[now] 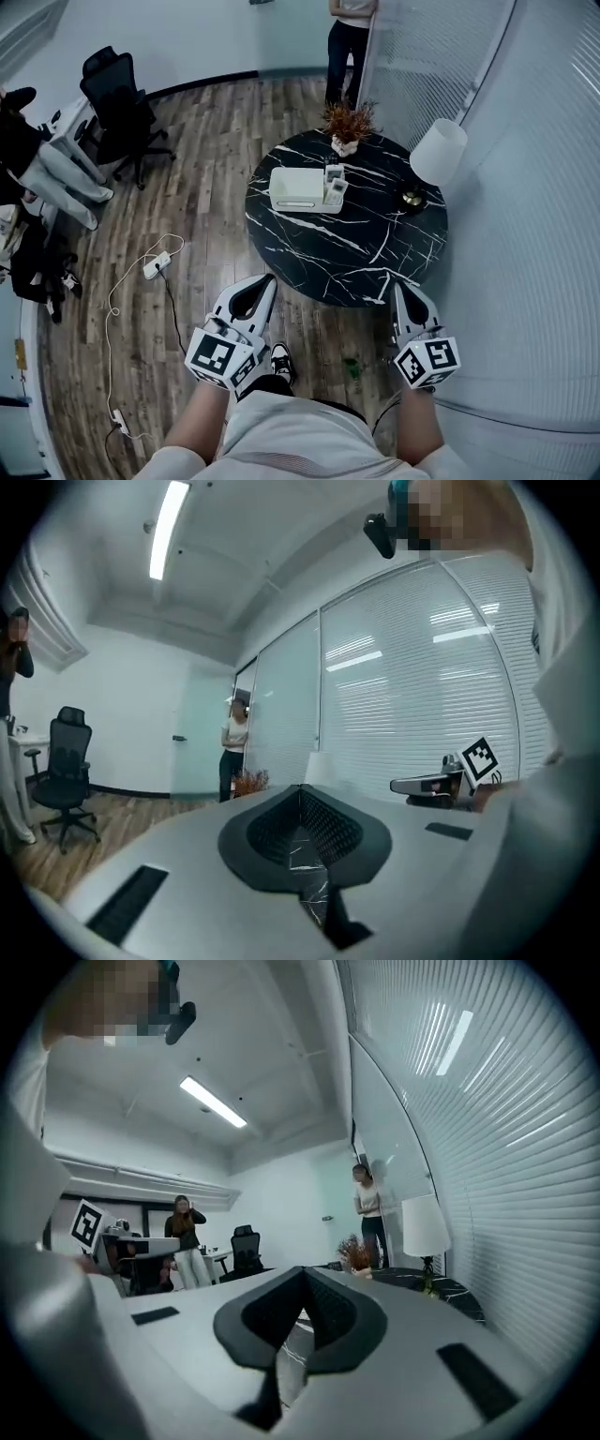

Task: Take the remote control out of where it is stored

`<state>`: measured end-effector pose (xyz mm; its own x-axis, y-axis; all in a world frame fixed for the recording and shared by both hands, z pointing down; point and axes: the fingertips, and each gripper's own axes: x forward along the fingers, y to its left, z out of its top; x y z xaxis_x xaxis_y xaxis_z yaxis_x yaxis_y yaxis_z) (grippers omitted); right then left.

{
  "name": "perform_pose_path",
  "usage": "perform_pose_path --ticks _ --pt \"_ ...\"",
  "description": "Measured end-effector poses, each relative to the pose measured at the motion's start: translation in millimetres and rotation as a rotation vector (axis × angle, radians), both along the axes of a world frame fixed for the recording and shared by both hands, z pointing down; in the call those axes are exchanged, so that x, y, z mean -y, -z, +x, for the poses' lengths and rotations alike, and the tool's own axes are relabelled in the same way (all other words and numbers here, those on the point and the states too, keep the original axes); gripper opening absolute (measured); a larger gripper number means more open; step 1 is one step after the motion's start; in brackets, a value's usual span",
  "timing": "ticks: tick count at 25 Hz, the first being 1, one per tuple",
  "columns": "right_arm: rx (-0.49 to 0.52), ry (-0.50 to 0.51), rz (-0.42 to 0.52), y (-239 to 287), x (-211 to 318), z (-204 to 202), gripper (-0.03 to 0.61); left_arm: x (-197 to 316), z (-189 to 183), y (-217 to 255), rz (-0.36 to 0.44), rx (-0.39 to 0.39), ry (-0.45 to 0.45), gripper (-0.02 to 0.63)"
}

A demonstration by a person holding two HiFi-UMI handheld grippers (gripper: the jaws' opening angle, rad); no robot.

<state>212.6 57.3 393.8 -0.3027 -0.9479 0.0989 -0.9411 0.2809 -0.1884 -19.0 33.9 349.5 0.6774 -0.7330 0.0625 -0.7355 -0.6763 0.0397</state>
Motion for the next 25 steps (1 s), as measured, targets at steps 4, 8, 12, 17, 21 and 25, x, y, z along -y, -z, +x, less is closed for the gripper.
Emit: perform_pose_path --ticks 4,8,12,17,21,25 --pt "-0.026 -0.021 -0.019 3.4 46.8 -25.8 0.012 53.7 -26.2 -2.1 -0.009 -0.011 -0.010 0.009" --pt "-0.049 -0.033 -0.032 5.3 78.3 -42.9 0.012 89.4 -41.7 -6.4 -0.016 -0.027 -0.014 0.009" --pt "-0.078 -0.021 -0.044 8.5 98.5 -52.2 0.012 110.0 -47.1 -8.9 -0.030 -0.046 -0.015 0.009" --pt "-0.070 -0.004 -0.031 13.4 121.5 -41.8 0.012 120.9 -34.7 -7.4 -0.028 -0.042 -0.005 0.009" --pt "-0.047 0.041 -0.023 10.7 136.3 -24.5 0.012 124.9 -15.2 0.6 -0.014 -0.018 0.043 0.009" --pt "-0.022 0.087 -0.023 5.6 145.1 3.2 0.014 120.4 13.3 0.3 -0.020 -0.006 0.097 0.009"
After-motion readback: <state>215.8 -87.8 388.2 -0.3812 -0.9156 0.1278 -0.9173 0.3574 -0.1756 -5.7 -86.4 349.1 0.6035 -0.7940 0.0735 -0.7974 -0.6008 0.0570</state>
